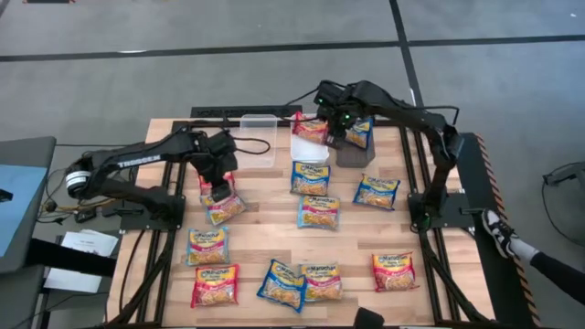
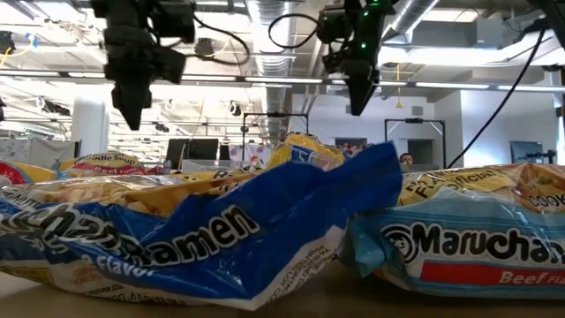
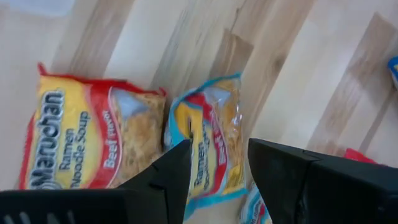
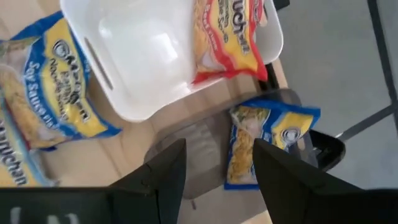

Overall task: Sort Maruchan noodles
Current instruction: Put the light blue noodle pack into the transparent bin

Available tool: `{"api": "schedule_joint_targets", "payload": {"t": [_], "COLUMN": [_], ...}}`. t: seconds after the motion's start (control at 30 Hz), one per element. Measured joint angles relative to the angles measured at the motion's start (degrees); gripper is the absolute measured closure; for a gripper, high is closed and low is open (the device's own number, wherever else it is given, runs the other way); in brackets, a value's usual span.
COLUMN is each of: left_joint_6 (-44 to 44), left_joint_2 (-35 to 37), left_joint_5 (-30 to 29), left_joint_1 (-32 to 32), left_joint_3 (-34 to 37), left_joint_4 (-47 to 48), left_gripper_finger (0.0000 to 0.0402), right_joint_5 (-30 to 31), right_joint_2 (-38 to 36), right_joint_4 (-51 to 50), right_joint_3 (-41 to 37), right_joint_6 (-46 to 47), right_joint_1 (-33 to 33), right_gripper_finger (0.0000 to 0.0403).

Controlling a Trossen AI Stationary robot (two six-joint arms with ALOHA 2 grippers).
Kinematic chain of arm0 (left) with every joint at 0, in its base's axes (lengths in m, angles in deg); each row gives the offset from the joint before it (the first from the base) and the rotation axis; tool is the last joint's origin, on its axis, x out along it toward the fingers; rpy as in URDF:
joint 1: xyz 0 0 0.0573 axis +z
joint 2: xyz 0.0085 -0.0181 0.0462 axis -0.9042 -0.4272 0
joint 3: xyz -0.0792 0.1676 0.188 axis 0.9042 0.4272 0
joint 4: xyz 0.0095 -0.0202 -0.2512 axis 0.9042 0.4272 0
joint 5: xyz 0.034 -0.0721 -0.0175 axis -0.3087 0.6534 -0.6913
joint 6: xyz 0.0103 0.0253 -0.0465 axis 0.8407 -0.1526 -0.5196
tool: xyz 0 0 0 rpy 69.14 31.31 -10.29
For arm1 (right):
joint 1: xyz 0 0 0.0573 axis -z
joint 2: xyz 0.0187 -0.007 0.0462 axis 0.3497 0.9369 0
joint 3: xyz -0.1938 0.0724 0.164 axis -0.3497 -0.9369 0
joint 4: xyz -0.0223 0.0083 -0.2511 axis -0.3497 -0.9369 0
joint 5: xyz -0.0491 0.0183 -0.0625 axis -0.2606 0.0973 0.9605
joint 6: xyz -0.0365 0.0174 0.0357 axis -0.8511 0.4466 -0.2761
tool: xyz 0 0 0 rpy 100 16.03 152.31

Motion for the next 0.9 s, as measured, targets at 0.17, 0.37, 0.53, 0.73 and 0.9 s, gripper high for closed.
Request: {"api": "schedule_joint_targets", "payload": {"t": [0.17, 0.37, 0.53, 0.73, 0.9], "left_joint_6": [-1.6, -5.6, -12.0, -11.8, -6.2], "left_joint_2": [7.9, 15.7, 19.8, 20.6, 18.8], "left_joint_5": [-0.7, -2.2, -6.4, -7.7, -10.7], "left_joint_1": [1.6, 2.3, 2.3, 2.3, 2.5], "left_joint_3": [2.0, 2.8, 2.8, 2.8, 2.8], "left_joint_4": [-0.1, 2.3, 5.0, 6.2, 5.5], "left_gripper_finger": [0.0255, 0.0255, 0.0255, 0.0254, 0.0236], "right_joint_5": [-0.5, -1.2, -1.7, -2.3, -2.3], "right_joint_2": [-4.0, -8.8, -13.0, -16.6, -18.6], "right_joint_4": [-0.4, -2.2, -3.7, -3.6, -3.6], "right_joint_3": [-2.6, -5.5, -8.1, -9.7, -11.1], "right_joint_6": [1.6, 5.4, 7.4, 12.4, 13.5], "right_joint_1": [0.0, -0.8, -3.3, -7.5, -12.0], "right_gripper_finger": [0.0196, 0.0196, 0.0196, 0.0196, 0.0196]}}
